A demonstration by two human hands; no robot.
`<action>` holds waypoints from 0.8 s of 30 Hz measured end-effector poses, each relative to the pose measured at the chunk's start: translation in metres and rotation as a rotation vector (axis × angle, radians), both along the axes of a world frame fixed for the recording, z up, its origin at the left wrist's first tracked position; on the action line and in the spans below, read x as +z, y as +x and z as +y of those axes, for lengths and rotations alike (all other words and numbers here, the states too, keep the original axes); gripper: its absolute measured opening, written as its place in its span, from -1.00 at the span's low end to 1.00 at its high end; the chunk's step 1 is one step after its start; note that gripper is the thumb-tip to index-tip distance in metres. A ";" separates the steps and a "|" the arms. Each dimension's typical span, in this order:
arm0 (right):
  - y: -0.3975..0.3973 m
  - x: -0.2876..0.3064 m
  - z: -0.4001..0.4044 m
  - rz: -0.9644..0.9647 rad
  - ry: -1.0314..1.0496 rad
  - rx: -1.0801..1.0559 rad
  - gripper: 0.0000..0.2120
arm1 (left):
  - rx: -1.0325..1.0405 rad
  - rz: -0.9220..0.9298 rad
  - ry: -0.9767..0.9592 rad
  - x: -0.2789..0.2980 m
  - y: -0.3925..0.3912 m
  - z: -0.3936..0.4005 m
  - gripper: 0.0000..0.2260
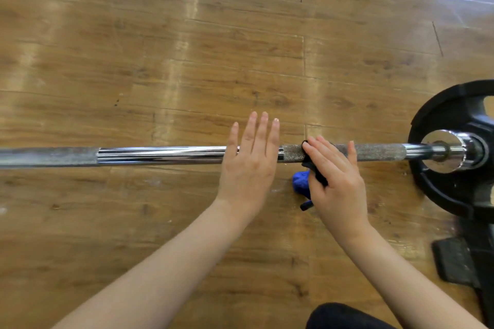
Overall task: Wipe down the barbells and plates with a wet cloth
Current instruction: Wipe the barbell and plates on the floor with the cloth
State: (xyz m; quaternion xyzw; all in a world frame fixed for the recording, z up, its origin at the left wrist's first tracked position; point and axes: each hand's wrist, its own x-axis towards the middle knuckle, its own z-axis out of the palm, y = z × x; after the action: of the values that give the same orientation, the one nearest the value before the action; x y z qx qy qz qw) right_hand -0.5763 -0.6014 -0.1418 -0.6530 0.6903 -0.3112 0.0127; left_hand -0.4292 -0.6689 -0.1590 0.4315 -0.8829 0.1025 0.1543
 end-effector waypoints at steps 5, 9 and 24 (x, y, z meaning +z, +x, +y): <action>-0.004 -0.003 0.000 0.031 -0.013 0.011 -0.57 | 0.127 0.120 0.003 0.001 -0.017 -0.017 -0.64; -0.002 -0.003 -0.004 0.030 -0.039 -0.015 -0.57 | 0.088 0.067 0.035 0.004 -0.021 -0.017 -0.66; -0.002 -0.001 0.000 0.041 -0.026 0.000 -0.62 | -0.123 -0.171 0.268 0.029 -0.008 -0.025 -0.71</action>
State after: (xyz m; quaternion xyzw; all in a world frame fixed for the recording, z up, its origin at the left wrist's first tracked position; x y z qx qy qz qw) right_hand -0.5787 -0.6018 -0.1423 -0.6593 0.6865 -0.3065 -0.0101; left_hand -0.4376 -0.6943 -0.1297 0.3831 -0.9233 0.0108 0.0258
